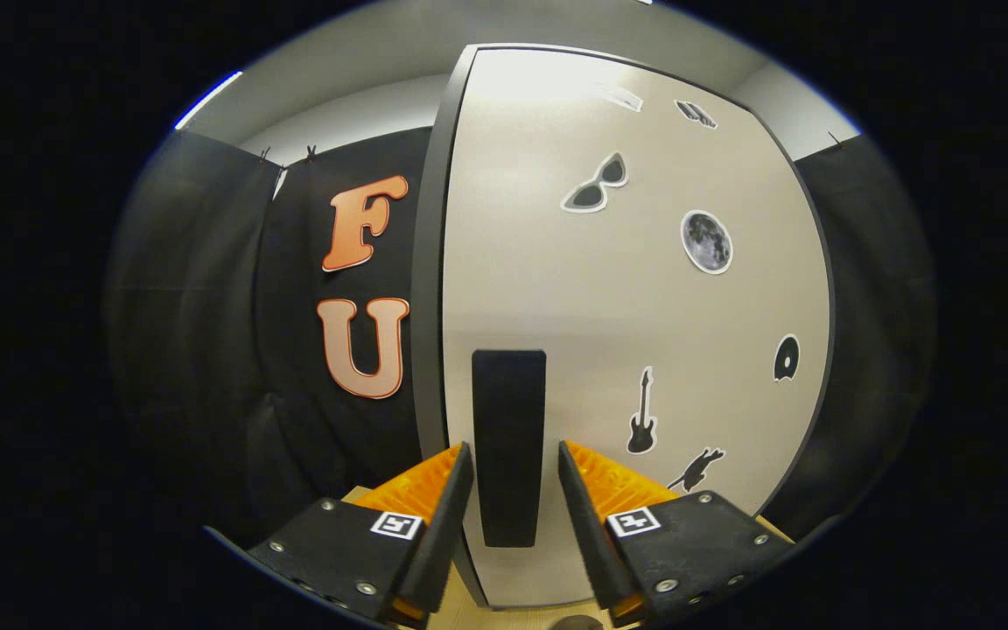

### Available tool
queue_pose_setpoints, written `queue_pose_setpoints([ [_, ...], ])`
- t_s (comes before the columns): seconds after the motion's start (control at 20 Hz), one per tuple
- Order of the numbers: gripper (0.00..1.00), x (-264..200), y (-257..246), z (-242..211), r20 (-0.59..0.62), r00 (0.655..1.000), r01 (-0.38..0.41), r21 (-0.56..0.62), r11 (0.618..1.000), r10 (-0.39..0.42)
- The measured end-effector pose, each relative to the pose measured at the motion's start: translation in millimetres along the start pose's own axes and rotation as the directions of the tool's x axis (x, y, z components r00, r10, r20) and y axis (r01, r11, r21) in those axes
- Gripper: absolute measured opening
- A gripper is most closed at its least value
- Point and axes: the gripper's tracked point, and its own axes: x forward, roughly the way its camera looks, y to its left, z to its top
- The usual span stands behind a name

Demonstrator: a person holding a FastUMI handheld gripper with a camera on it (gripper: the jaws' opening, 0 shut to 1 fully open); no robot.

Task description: Open the shoe cabinet door, grab the shoes and put them into the shoe cabinet, then close the shoe cabinet door.

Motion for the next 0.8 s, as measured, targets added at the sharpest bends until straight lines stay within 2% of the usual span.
queue_pose_setpoints([
  [0.05, 0.43, 0, 1, 1, 0.002, 1.0, -0.001, 0.009, 1.0, 0.001],
  [0.1, 0.38, 1, 2, 0, -0.001, 1.0, -0.001, 0.013, 1.0, 0.001],
  [0.4, 0.3, -8, 1, 0, -0.014, 0.999, -0.03, 0.038, 0.999, 0.03],
  [0.6, 0.27, -18, -3, 1, -0.02, 1.0, -0.005, 0.047, 0.999, 0.006],
  [0.8, 0.24, -48, -11, 6, -0.005, 1.0, 0.003, 0.071, 0.997, -0.003],
])
